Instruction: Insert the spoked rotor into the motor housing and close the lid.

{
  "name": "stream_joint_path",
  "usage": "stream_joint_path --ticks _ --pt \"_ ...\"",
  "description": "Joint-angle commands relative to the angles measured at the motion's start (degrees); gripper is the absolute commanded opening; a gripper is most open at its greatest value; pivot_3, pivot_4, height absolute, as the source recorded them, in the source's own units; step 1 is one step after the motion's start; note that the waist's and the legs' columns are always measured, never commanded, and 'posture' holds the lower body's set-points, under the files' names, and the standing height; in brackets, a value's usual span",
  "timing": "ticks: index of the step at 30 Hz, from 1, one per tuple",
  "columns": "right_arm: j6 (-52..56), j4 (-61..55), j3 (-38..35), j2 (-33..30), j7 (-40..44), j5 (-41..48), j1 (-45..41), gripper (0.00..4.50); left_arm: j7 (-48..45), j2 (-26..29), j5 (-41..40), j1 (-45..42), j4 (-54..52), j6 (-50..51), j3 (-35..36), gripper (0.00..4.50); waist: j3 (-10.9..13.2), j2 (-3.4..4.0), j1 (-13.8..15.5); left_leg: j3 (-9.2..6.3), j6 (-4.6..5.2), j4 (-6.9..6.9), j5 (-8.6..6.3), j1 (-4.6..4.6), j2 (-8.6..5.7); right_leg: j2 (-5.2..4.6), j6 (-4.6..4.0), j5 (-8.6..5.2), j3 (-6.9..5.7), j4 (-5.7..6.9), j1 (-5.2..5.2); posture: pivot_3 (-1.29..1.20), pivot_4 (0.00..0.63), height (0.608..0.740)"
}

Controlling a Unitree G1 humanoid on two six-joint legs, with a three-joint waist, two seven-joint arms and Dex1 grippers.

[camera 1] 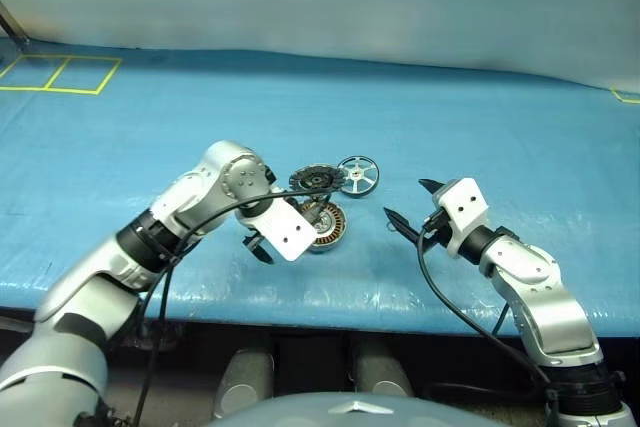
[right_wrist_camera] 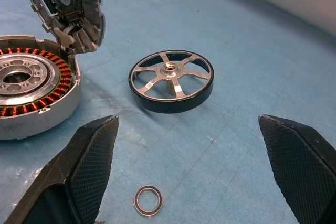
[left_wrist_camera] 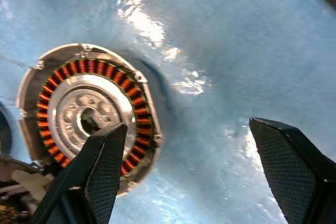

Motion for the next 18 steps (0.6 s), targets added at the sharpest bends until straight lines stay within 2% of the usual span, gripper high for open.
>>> stream_joint_path --ticks 1,4,7,10,11,13,18 --pt "-1.02 0.04 -0.79 0.53 -0.30 0.01 -0.36 4.50 0.03 1.23 -6.77 0.84 -2.33 -0.53 4.13 4.07 0.00 0.00 0.17 0.01 0.00 0.00 0.00 0.00 0.00 -0.01 0.00 0.00 0.00 -0.01 0.00 0.00 0.150 0.740" --pt "-0.16 0.50 -1.20 1.81 -0.77 1.08 0.12 4.50 2.50 0.58 -12.63 3.92 -2.25 0.36 9.07 4.07 0.00 0.00 0.26 0.01 0.00 0.00 0.00 -0.01 -0.01 -0.01 0.00 0.00 0.00 -0.02 0.00 0.00 0.150 0.740" --pt "0.42 1.14 -0.96 2.76 -1.18 1.08 0.83 4.50 6.07 -1.86 -20.53 8.45 -3.42 5.14 14.69 4.07 0.01 0.01 0.20 0.00 0.00 -0.03 0.00 -0.01 0.00 -0.01 -0.01 0.00 0.00 -0.03 -0.02 0.00 0.150 0.740" --pt "1.63 0.98 -0.37 3.64 -1.72 1.10 1.76 4.50 10.86 -4.75 -26.23 13.84 -3.71 4.55 20.10 4.07 0.00 0.02 0.16 -0.03 0.00 -0.03 0.00 -0.01 0.01 0.00 -0.01 0.00 -0.02 -0.01 -0.02 0.00 0.150 0.740" --pt "2.01 1.02 -0.14 3.94 -1.81 1.01 2.06 4.50 11.10 -4.58 -27.94 15.42 -4.26 7.60 20.76 4.07 0.00 0.02 0.13 -0.02 0.00 -0.03 0.00 0.01 0.01 0.00 -0.01 -0.01 -0.02 0.00 -0.01 0.00 0.150 0.740" --pt "2.58 1.06 0.17 4.34 -2.01 0.84 2.59 4.50 12.70 -4.56 -29.93 18.00 -5.30 11.58 21.81 4.07 0.00 0.04 0.05 -0.02 0.00 -0.03 0.00 0.02 0.02 0.01 -0.02 -0.01 -0.02 0.01 -0.02 0.00 0.150 0.740" --pt "5.05 2.11 0.80 5.23 -3.44 0.49 3.17 4.50 23.31 -8.76 -30.16 24.25 -0.81 6.76 27.76 4.07 0.00 0.05 0.19 -0.01 -0.01 -0.02 0.00 0.06 0.02 0.01 -0.02 -0.01 -0.01 0.02 0.01 0.00 0.150 0.740"
